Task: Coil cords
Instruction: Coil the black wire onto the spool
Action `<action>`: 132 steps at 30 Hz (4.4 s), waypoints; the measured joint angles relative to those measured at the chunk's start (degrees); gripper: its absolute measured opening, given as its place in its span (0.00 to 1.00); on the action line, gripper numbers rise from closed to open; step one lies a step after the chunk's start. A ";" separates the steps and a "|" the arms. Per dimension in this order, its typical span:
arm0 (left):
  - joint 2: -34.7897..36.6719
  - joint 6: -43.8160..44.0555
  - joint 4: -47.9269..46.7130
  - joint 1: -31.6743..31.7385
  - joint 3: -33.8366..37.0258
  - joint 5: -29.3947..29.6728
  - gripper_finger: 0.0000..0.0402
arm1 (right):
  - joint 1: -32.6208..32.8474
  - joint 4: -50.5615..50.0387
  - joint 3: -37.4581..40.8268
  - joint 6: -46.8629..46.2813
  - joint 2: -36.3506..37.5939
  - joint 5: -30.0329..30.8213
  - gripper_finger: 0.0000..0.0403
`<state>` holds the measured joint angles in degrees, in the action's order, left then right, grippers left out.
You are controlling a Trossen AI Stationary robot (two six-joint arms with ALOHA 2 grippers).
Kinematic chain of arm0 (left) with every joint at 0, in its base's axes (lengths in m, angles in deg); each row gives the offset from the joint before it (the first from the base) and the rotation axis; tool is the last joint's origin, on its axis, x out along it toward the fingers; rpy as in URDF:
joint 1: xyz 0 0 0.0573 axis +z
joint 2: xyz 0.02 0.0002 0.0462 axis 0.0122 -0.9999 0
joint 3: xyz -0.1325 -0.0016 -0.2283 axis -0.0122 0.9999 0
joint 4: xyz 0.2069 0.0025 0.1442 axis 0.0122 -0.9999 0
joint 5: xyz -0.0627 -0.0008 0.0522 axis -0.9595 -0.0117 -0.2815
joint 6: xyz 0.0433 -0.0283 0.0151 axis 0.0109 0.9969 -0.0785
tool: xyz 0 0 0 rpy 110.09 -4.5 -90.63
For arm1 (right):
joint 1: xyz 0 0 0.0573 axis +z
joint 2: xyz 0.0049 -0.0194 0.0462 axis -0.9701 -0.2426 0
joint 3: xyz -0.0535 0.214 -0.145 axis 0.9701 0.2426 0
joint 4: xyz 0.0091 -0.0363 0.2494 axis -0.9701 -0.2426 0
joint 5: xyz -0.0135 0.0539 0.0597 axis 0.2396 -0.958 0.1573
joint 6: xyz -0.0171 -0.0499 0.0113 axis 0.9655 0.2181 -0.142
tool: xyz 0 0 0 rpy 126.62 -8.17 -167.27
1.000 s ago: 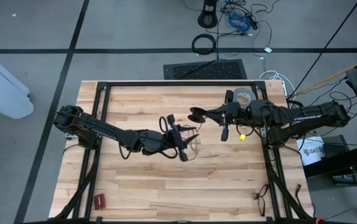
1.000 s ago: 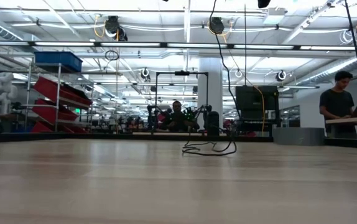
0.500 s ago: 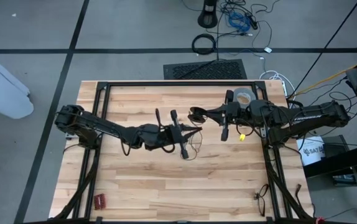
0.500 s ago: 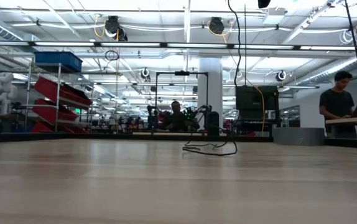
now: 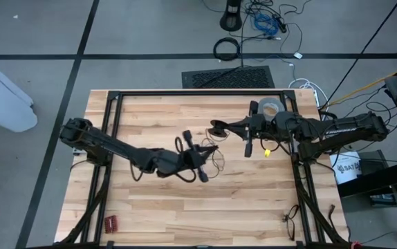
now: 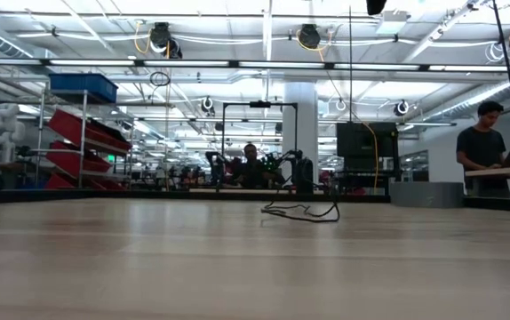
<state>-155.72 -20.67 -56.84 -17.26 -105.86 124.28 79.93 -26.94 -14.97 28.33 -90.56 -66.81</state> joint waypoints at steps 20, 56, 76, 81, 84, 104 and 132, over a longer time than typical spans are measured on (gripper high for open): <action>22.29 26.92 -33.01 -2.29 -0.09 3.09 0.00 | 0.00 2.69 0.00 0.20 -2.49 -0.02 0.00; 32.86 38.04 -58.63 4.70 -5.97 -5.50 0.00 | 0.70 3.95 0.00 -0.12 -4.29 -4.55 0.00; 24.57 34.24 -35.54 4.61 -6.32 -13.59 0.00 | -2.09 18.73 0.00 5.71 -14.96 2.11 0.00; 20.25 33.80 -28.57 4.60 -6.30 -16.87 0.00 | -2.25 23.99 0.00 6.48 -16.65 4.43 0.00; 17.19 32.97 -24.08 4.60 -6.31 -19.00 0.00 | -2.69 25.00 0.00 6.51 -16.92 4.74 0.00; 6.16 34.52 -29.61 4.51 -5.99 -15.30 0.00 | -3.13 22.62 0.00 7.19 -14.76 4.22 0.00; 4.87 34.52 -38.91 4.42 -3.50 -6.92 0.05 | -1.81 8.91 0.02 -0.66 -4.85 -0.45 0.00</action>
<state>-150.86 13.84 -95.75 -12.84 -109.36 117.36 78.11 -18.03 -14.94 27.68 -95.41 -67.26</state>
